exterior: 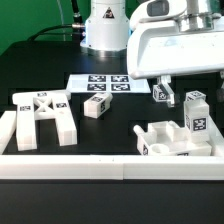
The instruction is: Assemble chair
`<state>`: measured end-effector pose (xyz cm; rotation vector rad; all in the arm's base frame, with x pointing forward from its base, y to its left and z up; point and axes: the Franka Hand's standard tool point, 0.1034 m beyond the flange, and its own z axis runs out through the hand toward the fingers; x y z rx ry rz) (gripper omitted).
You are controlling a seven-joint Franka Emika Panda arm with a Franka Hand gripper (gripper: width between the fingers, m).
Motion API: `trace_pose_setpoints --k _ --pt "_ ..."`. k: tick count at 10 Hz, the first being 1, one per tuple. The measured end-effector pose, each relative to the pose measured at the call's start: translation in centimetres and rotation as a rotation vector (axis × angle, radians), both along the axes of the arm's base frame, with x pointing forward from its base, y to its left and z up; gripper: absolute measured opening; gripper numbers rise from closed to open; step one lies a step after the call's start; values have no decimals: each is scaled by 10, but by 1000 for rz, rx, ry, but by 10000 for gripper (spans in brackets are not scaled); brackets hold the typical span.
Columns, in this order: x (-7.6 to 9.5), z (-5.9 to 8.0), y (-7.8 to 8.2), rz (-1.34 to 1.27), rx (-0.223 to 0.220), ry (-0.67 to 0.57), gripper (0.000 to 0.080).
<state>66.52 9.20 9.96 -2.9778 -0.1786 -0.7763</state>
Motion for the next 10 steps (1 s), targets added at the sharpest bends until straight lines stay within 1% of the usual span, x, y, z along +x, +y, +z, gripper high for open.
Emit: trace_pose_setpoints --k 3,4,5,6,8,9,10 --pt "-2 -2 0 1 -1 14 649" --pt "-8 -8 0 8 -7 142 649" --pt "-3 -4 2 11 -8 191 649" --pt "-7 -7 3 18 -11 283 649" --pt "-7 -9 4 27 -18 426 649" --pt "-5 -9 5 29 -18 449 649" --pt "-3 -12 7 30 -18 434 649"
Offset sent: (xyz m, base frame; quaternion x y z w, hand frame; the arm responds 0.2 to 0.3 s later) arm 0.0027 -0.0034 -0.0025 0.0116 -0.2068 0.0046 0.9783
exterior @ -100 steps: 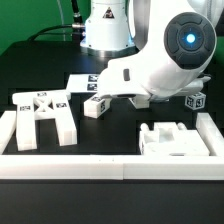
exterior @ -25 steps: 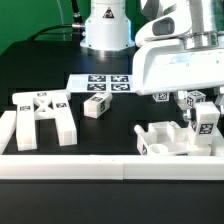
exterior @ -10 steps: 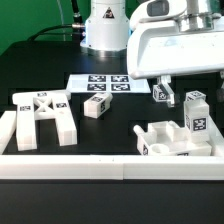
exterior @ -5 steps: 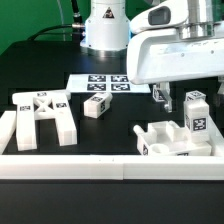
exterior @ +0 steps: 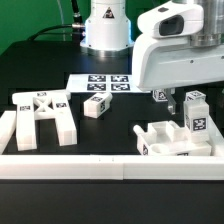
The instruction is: Assemble chair
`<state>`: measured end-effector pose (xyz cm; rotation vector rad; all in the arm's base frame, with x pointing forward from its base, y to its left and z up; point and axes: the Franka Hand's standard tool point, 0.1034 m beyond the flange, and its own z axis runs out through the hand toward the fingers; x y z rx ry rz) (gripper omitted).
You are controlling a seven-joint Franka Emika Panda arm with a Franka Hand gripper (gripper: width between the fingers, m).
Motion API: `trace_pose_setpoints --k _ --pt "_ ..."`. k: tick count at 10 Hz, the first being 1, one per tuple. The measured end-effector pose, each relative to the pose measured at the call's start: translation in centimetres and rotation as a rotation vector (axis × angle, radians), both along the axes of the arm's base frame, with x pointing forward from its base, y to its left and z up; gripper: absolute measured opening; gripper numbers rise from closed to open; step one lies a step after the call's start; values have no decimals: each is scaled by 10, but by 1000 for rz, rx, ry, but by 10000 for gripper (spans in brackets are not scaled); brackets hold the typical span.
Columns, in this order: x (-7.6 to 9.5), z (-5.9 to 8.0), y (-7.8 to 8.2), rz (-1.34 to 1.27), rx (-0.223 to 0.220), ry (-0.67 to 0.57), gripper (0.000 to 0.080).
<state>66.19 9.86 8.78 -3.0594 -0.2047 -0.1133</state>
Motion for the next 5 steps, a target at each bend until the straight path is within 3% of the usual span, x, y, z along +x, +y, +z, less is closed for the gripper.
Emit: trace_pose_setpoints --k 3,5 --pt "-1 -4 0 8 -2 0 649" --pt "-1 -5 0 14 -3 0 391"
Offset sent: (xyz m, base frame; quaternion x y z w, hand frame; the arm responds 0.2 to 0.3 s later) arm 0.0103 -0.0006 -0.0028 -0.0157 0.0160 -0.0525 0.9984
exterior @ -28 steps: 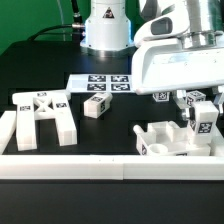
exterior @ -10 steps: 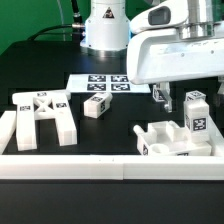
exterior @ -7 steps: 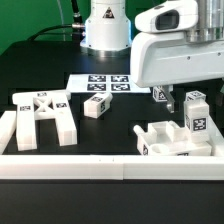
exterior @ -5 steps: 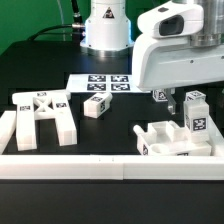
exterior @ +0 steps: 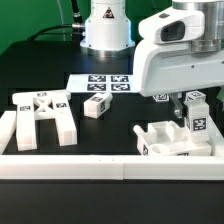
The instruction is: Assemble chair
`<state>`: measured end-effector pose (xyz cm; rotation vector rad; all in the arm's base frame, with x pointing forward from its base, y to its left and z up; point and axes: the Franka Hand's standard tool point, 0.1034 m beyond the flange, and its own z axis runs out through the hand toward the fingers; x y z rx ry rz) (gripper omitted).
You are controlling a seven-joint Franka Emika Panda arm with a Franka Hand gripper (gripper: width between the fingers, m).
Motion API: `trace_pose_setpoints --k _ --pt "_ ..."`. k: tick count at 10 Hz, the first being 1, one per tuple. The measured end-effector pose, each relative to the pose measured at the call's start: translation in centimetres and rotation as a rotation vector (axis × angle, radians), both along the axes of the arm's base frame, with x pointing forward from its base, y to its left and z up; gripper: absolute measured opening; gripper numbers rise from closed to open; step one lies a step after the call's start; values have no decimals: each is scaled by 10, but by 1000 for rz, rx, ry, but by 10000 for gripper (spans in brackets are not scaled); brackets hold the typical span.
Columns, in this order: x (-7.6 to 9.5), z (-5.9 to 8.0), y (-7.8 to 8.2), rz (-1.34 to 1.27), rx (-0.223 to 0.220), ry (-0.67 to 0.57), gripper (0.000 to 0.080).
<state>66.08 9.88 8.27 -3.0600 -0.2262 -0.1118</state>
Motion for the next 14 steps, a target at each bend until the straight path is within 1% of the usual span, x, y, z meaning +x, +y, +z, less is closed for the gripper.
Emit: trace_pose_setpoints --k 1,2,4,5,7,9,10,12,14 --pt "0 0 0 0 0 0 391" --pt "0 0 0 0 0 0 288" --pt "0 0 0 -17 2 1 288" --pt "0 0 1 -69 10 6 288" --pt "-1 -1 2 -254 37 25 288" --pt "0 -1 2 -409 53 40 289" --pt "-1 -1 5 -525 68 53 289" --pt "-1 -1 8 -653 78 63 289" --pt "-1 -1 8 -798 89 77 289"
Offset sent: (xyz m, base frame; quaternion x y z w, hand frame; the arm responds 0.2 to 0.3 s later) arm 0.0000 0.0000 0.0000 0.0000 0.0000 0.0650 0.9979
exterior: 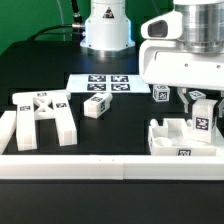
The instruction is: Assemble chair
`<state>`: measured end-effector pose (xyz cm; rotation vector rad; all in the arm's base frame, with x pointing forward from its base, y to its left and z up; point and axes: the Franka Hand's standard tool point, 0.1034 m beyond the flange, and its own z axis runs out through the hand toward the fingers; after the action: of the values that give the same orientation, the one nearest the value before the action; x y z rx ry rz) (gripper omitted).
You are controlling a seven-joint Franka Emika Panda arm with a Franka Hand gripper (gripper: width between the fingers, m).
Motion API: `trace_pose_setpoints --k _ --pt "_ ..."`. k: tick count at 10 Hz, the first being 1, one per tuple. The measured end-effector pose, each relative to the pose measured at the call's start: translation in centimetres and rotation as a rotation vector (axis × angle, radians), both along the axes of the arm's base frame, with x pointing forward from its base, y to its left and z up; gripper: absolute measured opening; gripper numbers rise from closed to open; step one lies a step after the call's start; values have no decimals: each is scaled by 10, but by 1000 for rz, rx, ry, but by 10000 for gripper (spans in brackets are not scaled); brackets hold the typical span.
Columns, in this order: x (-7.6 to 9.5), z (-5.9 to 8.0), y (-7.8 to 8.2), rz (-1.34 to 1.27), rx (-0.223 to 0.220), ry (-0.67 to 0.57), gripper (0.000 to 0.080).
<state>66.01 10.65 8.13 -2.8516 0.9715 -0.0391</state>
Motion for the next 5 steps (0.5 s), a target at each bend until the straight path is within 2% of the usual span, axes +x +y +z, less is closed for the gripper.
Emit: trace_pose_setpoints --k 4,5 --pt "0 0 0 -199 21 24 290" --pt "0 0 0 -166 19 21 414"
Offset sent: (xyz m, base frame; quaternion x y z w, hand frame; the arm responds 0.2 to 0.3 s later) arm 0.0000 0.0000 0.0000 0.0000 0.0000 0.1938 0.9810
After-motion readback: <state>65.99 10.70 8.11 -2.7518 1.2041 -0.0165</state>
